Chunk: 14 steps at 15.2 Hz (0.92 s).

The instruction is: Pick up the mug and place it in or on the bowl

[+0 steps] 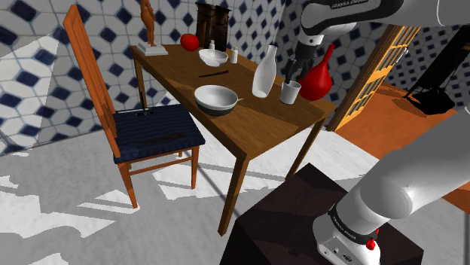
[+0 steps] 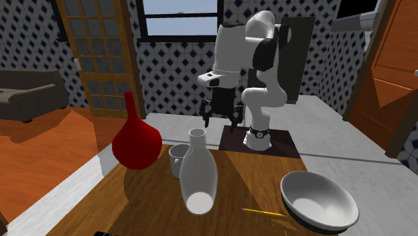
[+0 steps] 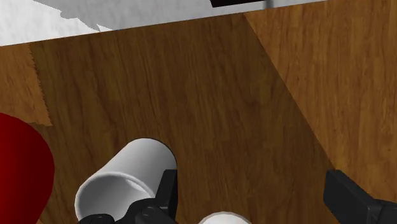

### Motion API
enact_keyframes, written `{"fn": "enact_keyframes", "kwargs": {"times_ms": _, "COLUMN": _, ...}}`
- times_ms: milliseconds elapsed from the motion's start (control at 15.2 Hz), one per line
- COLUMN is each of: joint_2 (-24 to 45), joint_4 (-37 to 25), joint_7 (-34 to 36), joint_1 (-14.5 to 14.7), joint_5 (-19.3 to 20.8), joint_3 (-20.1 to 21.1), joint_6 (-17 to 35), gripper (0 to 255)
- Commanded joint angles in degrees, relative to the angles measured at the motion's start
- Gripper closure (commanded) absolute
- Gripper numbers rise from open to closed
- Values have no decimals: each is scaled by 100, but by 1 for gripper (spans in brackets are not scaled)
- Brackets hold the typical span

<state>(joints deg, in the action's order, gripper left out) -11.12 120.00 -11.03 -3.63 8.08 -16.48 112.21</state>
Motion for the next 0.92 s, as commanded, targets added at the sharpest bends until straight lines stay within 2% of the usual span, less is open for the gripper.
{"fn": "enact_keyframes", "kwargs": {"times_ms": 0, "joint_2": 420, "joint_4": -282, "joint_7": -219, "joint_1": -38, "joint_5": -127, "joint_3": -132, "joint_6": 109, "gripper": 0}}
{"fn": "enact_keyframes", "kwargs": {"times_ms": 462, "joint_2": 1991, "joint_4": -1467, "joint_7": -1032, "joint_1": -339, "joint_5": -767, "joint_3": -435, "joint_6": 321, "gripper": 0}}
{"fn": "enact_keyframes", "kwargs": {"times_ms": 858, "joint_2": 2199, "joint_4": -1304, "joint_7": -1102, "joint_1": -391, "joint_5": -851, "joint_3": -429, "joint_6": 674, "gripper": 0}}
